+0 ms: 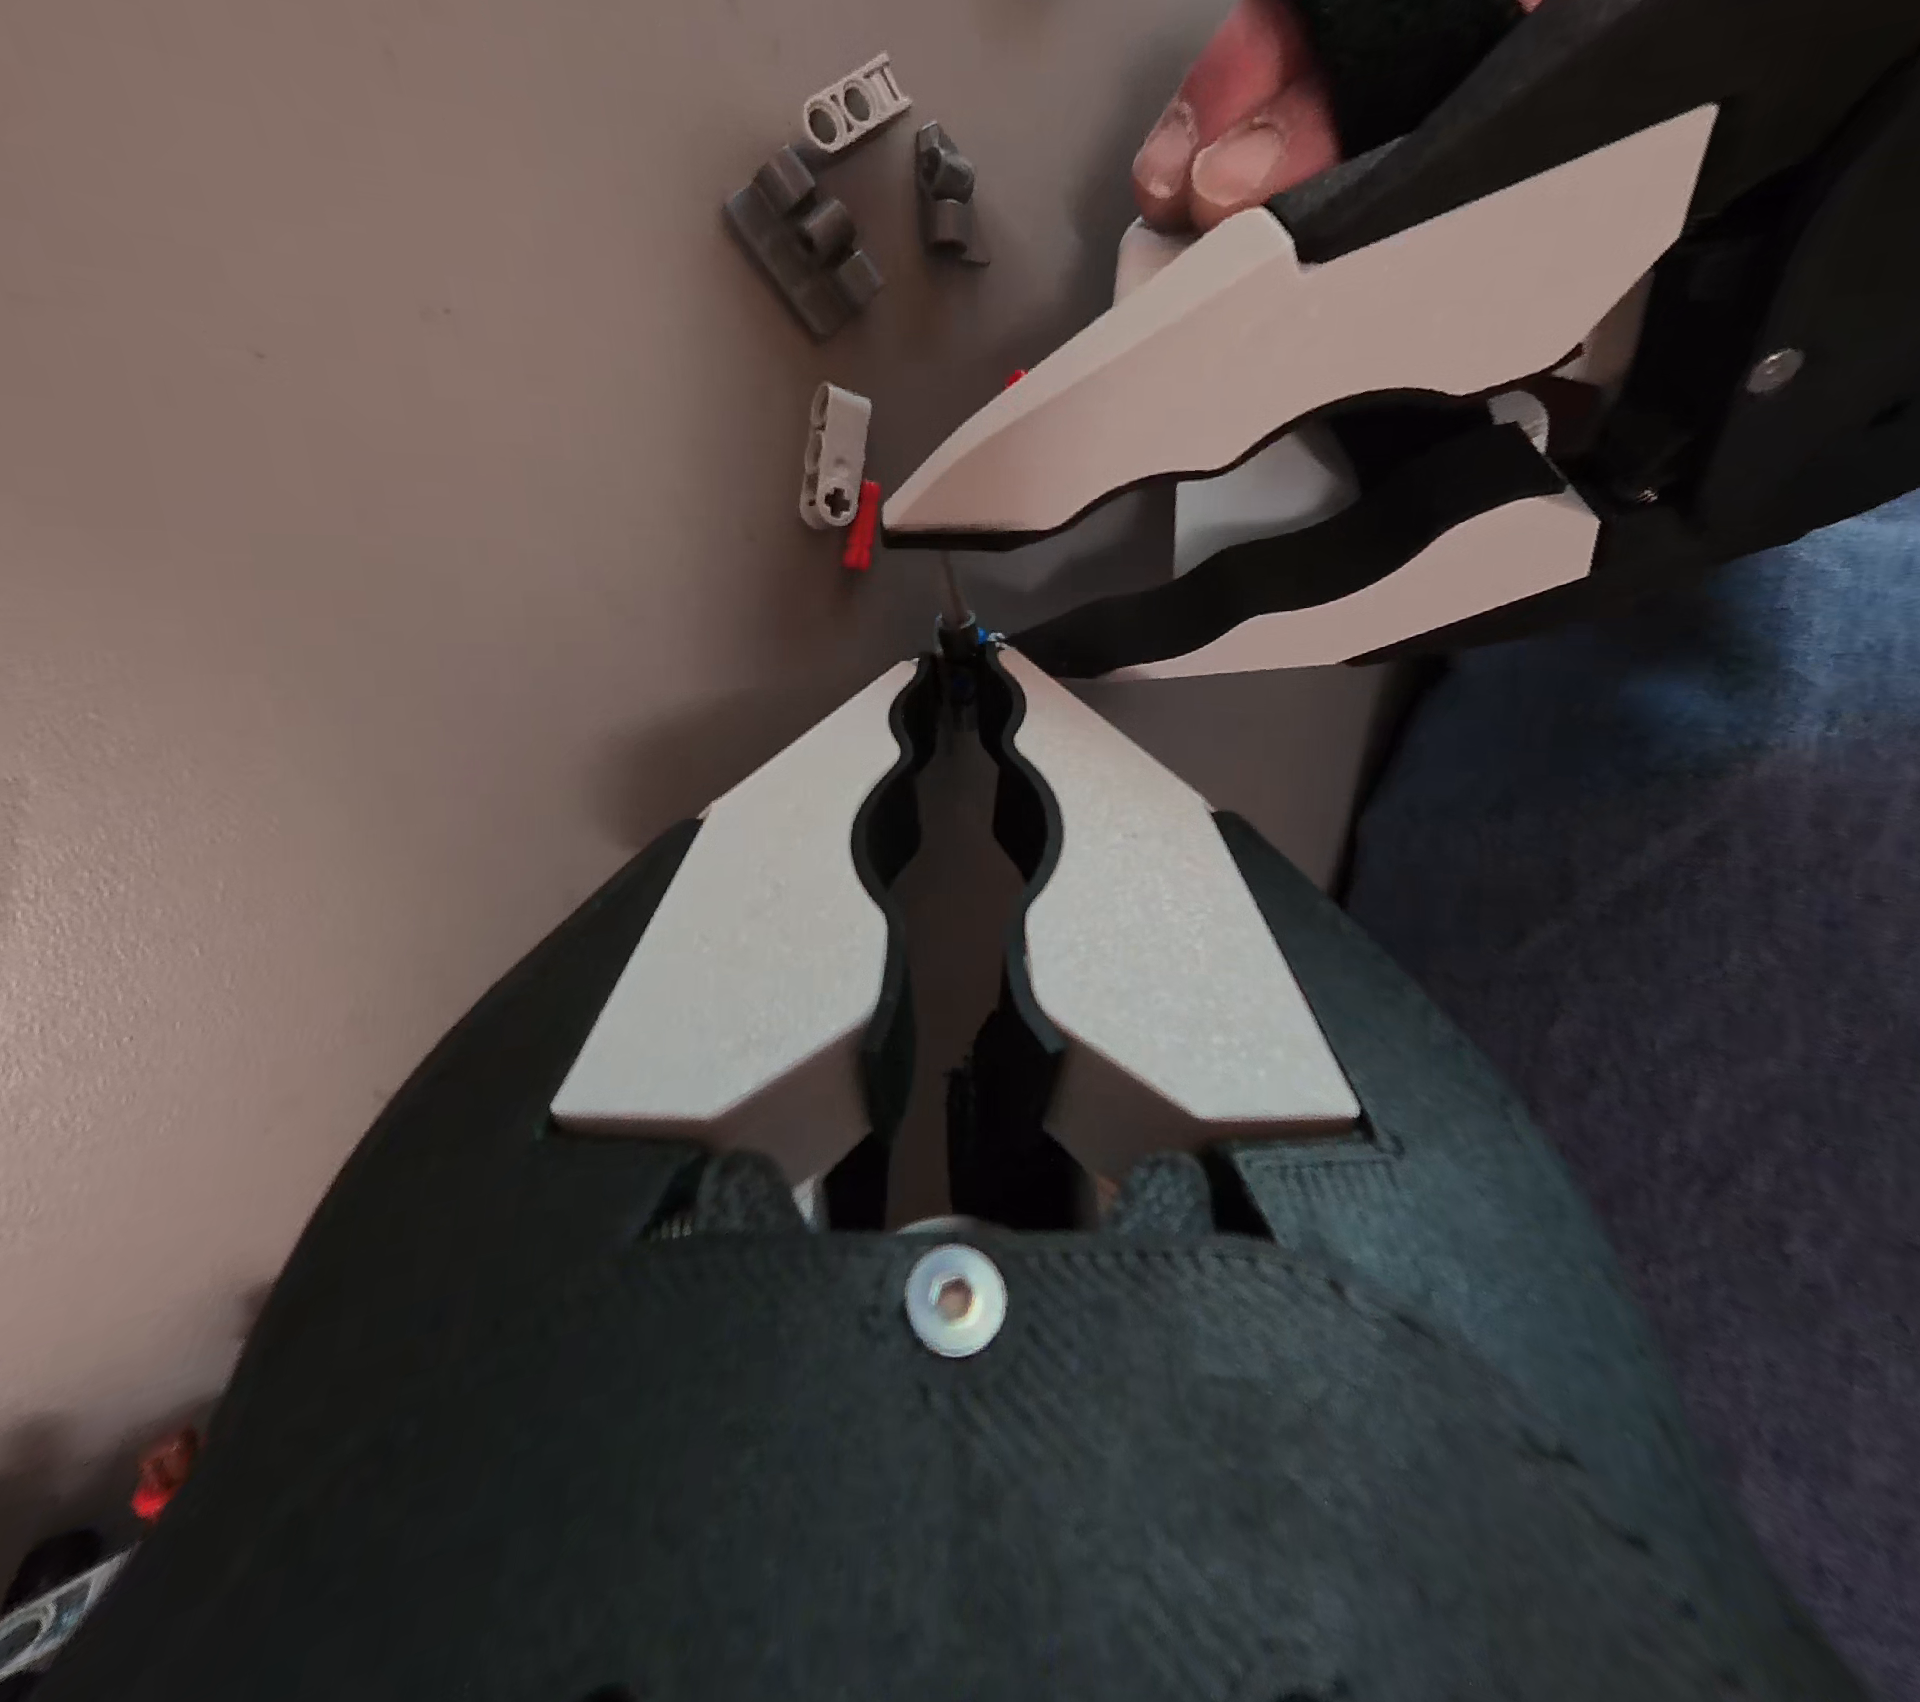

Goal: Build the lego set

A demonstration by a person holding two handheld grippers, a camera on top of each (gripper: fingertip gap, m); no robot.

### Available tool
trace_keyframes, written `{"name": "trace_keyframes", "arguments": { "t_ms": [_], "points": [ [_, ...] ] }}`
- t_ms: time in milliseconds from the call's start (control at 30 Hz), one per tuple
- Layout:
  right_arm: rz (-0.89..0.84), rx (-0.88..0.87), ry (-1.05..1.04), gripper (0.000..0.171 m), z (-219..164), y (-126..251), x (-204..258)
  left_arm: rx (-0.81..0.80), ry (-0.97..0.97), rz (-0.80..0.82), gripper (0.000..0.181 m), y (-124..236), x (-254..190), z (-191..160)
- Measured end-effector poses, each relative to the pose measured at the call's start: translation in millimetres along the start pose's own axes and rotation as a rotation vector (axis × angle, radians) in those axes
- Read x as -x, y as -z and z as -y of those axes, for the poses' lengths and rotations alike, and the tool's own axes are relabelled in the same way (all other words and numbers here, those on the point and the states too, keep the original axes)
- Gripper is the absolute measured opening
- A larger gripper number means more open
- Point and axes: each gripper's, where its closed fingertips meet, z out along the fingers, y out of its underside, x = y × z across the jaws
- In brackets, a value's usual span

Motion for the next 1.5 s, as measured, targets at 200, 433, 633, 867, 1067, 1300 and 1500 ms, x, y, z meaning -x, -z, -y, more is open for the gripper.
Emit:
{"name": "trace_keyframes", "arguments": {
  "t_ms": [200, 433, 633, 867, 1067, 1300, 1500],
  "points": [
    [0.004, -0.003, -0.022, 0.033, 0, -1, 0, -0.001, 0.001, -0.003, 0.007, 0, 0, 0],
    [0.004, -0.001, -0.041, 0.033, -1, -1, 0, -0.010, 0.008, -0.003, 0.007, 0, 1, 0],
    [-0.001, 0.003, -0.041, 0.029, -1, -1, 2, -0.011, 0.006, 0.001, 0.007, 0, 1, 0],
    [0.023, 0.018, -0.025, 0.027, -1, -1, 3, -0.010, 0.008, 0.005, 0.007, -1, 0, 0],
    [0.032, 0.030, -0.016, 0.029, -2, 1, 2, -0.034, 0.003, 0.022, 0.007, -1, 1, 2],
    [0.018, -0.017, -0.060, 0.041, 14, 23, -17, -0.197, 0.032, 0.028, 0.006, 15, -2, 15],
    [0.045, -0.126, -0.219, 0.037, 43, 46, -39, -0.418, -0.021, 0.038, 0.006, 49, -10, 29]
  ]
}}
